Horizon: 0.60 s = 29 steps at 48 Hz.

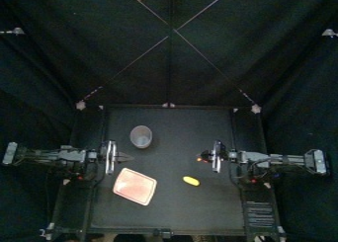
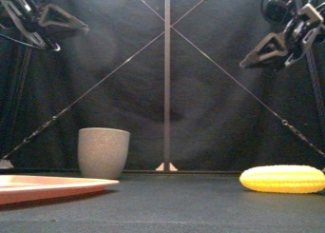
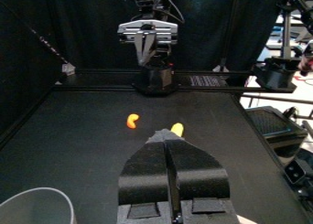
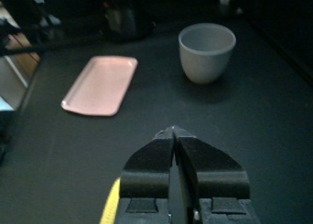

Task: Pick the tangerine then place it in the grey bowl
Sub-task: Pick the tangerine

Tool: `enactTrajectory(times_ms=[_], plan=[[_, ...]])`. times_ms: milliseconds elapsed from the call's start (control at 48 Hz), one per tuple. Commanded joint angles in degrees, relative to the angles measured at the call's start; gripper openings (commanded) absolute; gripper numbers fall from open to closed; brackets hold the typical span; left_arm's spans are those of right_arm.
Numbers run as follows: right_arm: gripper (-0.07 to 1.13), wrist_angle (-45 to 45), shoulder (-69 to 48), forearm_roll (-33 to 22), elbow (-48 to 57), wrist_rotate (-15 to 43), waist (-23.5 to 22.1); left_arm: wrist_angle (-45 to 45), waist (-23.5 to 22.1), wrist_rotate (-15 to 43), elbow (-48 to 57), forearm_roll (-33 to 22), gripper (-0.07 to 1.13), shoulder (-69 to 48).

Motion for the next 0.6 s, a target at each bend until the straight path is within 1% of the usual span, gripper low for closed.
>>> enactTrajectory(times_ms=[21,125,271,354,417,604], plan=[[0.11,1.9,1.1,-0.1,-1.7,-0.1,-2.5,-0.3,0.5,0.2,-1.4,0.0,0.15,0.4],[0.30,1.8,1.1,0.2,-0.6,0.0,-3.5,-0.4,0.7,0.2,-1.3,0.0,0.15,0.4],[0.62,1.9,1.0,0.4,0.9,0.2,-4.0,-0.4,1.0,0.1,-1.3,0.0,0.15,0.4],[0.75,2.2,1.2,1.8,1.4,0.2,-4.7,-0.4,1.0,0.1,-1.2,0.0,0.15,0.3],[0.80,2.7,1.8,3.3,1.8,0.1,-5.6,-0.4,1.0,0.1,-1.2,0.0,0.15,0.4],[0.81,9.0,6.4,5.2,2.0,0.0,-7.9,-0.8,1.4,0.2,-1.1,0.1,0.15,0.4]])
